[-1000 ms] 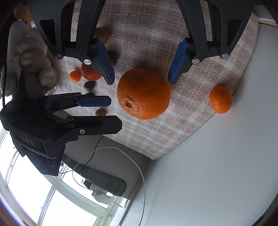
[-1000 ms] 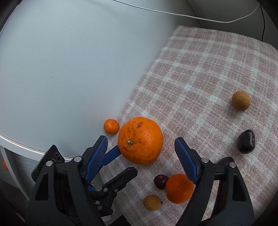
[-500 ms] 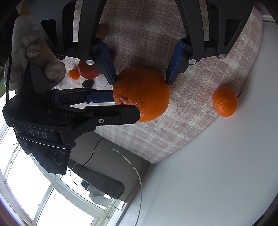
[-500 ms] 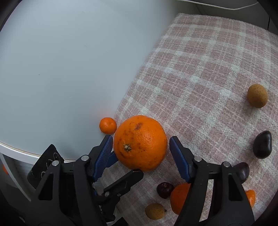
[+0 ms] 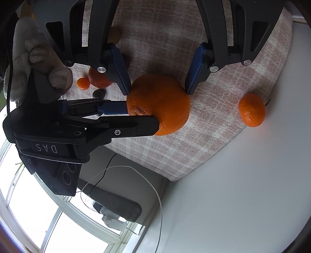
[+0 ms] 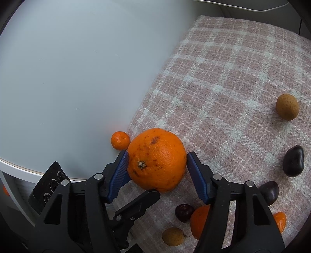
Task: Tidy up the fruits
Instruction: 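Close the right tool around the stemmed orange and lift it, then lower the stemmed orange into the bowl beside the first orange and release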
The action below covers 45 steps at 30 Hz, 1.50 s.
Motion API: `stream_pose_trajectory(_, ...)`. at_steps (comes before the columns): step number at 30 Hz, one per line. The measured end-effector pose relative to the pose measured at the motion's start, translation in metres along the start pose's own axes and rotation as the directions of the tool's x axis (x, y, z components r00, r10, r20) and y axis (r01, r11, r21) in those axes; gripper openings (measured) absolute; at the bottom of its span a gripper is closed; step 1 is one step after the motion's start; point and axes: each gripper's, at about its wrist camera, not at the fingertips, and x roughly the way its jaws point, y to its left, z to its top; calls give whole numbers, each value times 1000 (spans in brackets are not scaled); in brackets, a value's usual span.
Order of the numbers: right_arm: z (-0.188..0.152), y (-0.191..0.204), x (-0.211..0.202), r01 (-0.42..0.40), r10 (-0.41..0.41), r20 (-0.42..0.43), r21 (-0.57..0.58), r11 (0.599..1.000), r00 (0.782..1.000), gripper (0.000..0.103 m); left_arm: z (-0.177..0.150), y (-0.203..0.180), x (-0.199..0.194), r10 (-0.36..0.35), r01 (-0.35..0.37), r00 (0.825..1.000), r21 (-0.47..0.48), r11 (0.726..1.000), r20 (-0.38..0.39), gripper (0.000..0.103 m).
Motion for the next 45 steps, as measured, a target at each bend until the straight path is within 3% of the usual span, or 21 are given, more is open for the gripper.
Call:
stream_pose_trajectory(8,-4,4,-20,6,-5,31,-11,1000,1000,65,5,-14,-6,-14,13,1000,25,1000,18,57)
stream_pose_trajectory(24,-24,-5,-99,36,-35,136,-6,999,990,65,13,-69,-9,-81,76,996,113,991,38,57)
stream_pose_trajectory(45,-63,-60,-202,92,-116,263,101,991,958,65,10,-160,22,-211,212,977,221,952,-25,57)
